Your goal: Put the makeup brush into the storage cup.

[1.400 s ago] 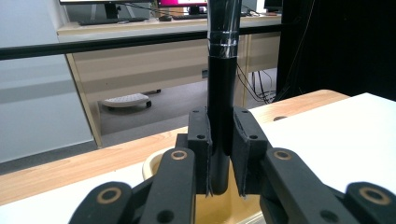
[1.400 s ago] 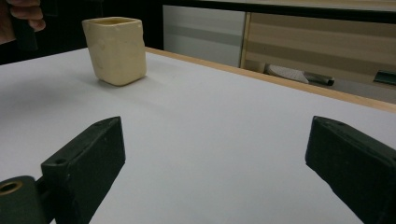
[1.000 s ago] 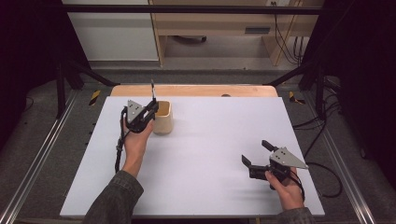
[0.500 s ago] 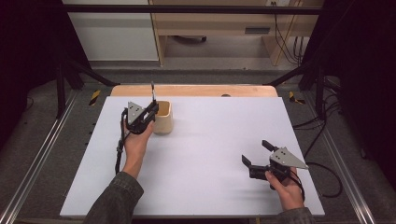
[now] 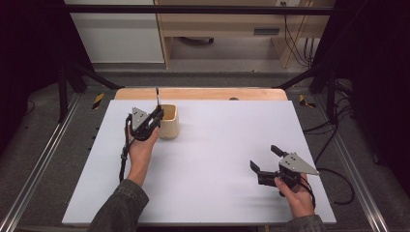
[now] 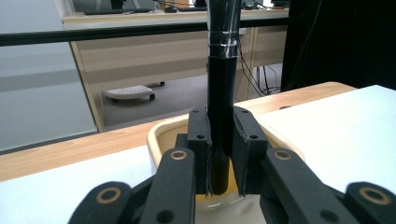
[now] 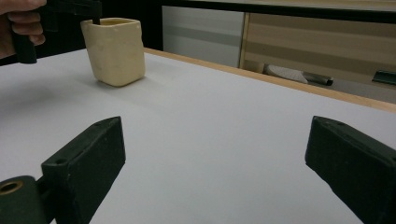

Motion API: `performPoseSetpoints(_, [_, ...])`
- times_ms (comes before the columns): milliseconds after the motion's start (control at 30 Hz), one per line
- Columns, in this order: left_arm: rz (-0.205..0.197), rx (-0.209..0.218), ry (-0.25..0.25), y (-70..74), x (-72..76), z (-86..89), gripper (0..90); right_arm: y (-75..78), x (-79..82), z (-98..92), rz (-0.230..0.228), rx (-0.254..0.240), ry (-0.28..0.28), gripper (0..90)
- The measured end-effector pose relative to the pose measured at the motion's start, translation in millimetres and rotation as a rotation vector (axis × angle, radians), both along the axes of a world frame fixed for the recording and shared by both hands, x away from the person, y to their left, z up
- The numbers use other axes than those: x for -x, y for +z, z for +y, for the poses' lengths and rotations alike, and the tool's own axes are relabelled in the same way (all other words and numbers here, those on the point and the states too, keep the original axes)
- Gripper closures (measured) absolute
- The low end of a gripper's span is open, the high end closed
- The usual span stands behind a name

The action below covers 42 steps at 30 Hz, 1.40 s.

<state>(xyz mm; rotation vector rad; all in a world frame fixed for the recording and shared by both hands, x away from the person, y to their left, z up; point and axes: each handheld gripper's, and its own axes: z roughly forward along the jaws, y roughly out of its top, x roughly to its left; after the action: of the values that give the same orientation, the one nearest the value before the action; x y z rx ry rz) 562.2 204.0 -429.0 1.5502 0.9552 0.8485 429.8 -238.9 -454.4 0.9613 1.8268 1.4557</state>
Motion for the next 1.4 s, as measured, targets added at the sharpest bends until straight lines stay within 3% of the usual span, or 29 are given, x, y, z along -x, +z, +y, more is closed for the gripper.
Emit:
performPoseSetpoints(433, [0.002, 0.010, -0.008, -0.5, 3.1, -2.6, 77.9, 0.5, -0.2, -0.4, 0.000, -0.011, -0.001, 5.3])
performPoseSetpoints(667, [-0.028, 0.026, 0.000, 1.8, 10.5, -1.4, 61.7, 0.8, 0.2, -0.1, 0.002, -0.021, 0.000, 5.3])
performPoseSetpoints(833, [-0.035, 0.036, -0.003, 3.4, 14.3, 2.1, 57.7, 1.0, 0.3, -0.3, 0.002, -0.024, -0.003, 5.3])
performPoseSetpoints(1100, [-0.028, 0.020, -0.024, 5.3, 17.4, 1.4, 47.9, 1.5, -1.0, -1.7, -0.002, -0.022, -0.010, 4.8])
performPoseSetpoints(1167, [-0.029, -0.003, -0.029, 5.1, 17.9, 0.0, 44.7, 1.2, -1.3, -0.9, -0.004, -0.017, -0.006, 4.7])
performPoseSetpoints(1400, [-0.029, 0.000, -0.035, 5.7, 18.2, 0.1, 35.6, 0.8, -3.5, -0.2, -0.007, -0.012, -0.008, 4.9])
